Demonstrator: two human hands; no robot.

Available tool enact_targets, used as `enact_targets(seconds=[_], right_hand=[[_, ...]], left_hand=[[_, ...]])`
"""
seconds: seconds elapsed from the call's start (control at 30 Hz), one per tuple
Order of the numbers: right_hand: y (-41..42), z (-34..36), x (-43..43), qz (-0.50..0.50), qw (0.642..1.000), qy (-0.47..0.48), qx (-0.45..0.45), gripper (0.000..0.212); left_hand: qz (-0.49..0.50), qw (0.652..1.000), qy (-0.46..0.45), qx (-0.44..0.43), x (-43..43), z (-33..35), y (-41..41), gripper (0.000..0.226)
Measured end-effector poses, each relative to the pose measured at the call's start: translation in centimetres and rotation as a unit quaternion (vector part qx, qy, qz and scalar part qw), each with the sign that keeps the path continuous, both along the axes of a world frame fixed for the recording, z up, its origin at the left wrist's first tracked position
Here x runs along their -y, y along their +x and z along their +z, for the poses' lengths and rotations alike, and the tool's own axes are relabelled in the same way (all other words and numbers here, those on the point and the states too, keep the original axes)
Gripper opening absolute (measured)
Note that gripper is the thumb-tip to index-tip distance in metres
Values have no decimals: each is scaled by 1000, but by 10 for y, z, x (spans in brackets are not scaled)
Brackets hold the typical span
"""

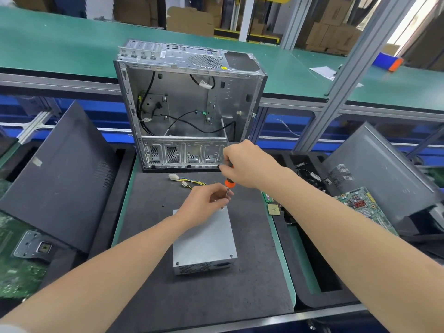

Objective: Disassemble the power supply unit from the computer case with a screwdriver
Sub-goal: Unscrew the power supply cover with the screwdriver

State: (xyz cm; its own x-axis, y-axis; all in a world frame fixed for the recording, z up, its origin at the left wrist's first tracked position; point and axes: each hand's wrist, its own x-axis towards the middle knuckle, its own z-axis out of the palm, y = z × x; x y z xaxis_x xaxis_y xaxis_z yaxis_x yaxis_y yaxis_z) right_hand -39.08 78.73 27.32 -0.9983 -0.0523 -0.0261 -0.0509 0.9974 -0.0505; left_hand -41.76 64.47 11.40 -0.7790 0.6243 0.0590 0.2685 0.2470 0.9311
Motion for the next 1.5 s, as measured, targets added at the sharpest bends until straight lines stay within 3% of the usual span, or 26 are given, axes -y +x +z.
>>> enact_targets(seconds=[0.1, 0.27, 0.4, 0.5, 0.63, 0.7, 0.8, 0.9, 1.0, 1.07, 1.17, 1.23, 1.33, 1.4, 1.5], right_hand=[[-3, 0, -3, -57, 997, 40, -22, 45], [-10, -7, 11, -60, 996, 53, -34, 20], [-15, -3, 14, 42, 998, 54, -6, 13], [-20, 3, 3, 179, 982, 49, 13, 11], [-21, 10, -12, 281, 959, 1, 25, 12], [-17, 9, -12, 239, 971, 14, 4, 14], [-12, -3, 3, 44, 991, 100, -76, 29], [-12, -13, 23, -72, 988, 101, -92, 30], [-18, -18, 20, -64, 989, 69, -110, 13], [-19, -18, 11, -31, 992, 54, -112, 13], [-19, -13, -9, 97, 994, -19, -55, 13], [-20, -3, -24, 202, 977, -75, -4, 11], [-16, 6, -30, 279, 956, -81, 32, 8], [-8, 0, -20, 237, 971, -35, -14, 11], [-2, -9, -2, 49, 988, 97, -109, 32]], left_hand=[[10, 999, -18, -26, -4, 1, -2, 15], [37, 996, 78, 24, -12, 24, -7, 17], [2, 997, 64, 45, -12, 35, -17, 23], [-31, 991, 80, 99, -9, 38, -23, 26], [-56, 998, 4, 36, -6, 41, -18, 20], [-29, 999, 3, 30, -8, 41, -14, 21], [-5, 1000, 5, 24, -12, 42, -11, 13], [-5, 1000, -15, -12, -14, 42, -10, 44], [-39, 998, -41, -32, -11, 40, -13, 23], [-67, 995, -69, -39, -6, 29, -17, 9], [-79, 992, -75, -58, -2, 10, -12, 18], [-62, 993, -65, -76, -1, 3, -10, 21], [-37, 992, -74, -90, -4, -2, -9, 27], [-20, 994, -73, -77, -7, -6, -6, 33], [-5, 997, -57, -57, -10, -9, -2, 44]])
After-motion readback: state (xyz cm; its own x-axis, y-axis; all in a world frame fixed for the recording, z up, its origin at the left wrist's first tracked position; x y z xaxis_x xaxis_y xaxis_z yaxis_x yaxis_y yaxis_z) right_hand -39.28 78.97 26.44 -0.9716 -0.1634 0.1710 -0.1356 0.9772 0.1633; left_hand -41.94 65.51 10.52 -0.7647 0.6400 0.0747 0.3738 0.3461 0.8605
